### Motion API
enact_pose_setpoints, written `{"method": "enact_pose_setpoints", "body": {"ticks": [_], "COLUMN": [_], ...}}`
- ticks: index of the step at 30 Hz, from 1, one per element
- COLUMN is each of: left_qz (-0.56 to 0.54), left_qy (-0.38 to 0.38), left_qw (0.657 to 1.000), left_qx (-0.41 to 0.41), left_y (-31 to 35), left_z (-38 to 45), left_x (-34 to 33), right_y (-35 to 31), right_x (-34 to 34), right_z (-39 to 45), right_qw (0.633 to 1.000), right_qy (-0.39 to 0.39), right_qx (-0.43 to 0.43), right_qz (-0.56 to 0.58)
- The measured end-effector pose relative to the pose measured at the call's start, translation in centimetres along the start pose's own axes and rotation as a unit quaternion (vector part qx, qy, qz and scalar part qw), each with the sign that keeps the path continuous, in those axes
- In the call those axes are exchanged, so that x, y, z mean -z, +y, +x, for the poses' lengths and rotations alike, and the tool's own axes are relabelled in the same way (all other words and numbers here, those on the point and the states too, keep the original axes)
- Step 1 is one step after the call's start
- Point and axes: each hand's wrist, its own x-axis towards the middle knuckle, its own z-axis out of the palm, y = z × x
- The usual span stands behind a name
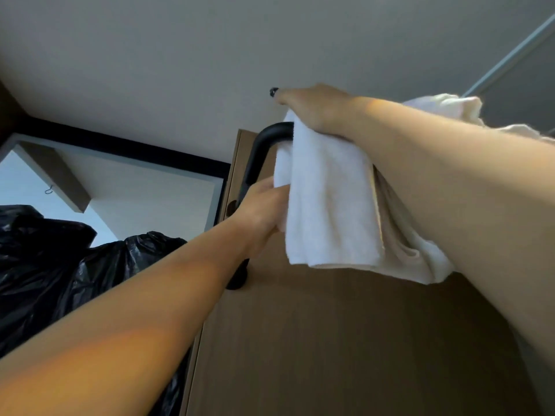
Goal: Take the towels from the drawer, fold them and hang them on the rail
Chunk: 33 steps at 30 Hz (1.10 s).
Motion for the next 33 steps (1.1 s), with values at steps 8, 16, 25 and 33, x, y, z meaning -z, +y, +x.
{"method": "enact_pose_setpoints", "body": {"ticks": [8,16,25,33], "left_qz": [-0.033,-0.032,-0.013,0.071], "left_qy": [-0.004,0.043,0.150,0.195], "left_qw": [0.999,0.998,0.978,0.962], "left_qx": [-0.012,0.042,0.148,0.175], "left_y": [0.0,1.7,6.0,11.5], "left_z": [-2.7,-5.4,-8.1,-13.3], "left_x": [-1.5,-2.2,-4.4,-5.3], "right_y": [3.1,3.9,3.7,3.6], "right_x": [-3.8,-2.6,0.2,6.0], "right_z": [-7.2,-11.0,-16.7,-20.3], "right_qw": [0.975,0.990,0.993,0.992], "right_qy": [0.136,0.030,-0.048,-0.089], "right_qx": [0.080,0.084,0.095,0.088], "right_qz": [-0.158,-0.108,-0.046,-0.022]}}
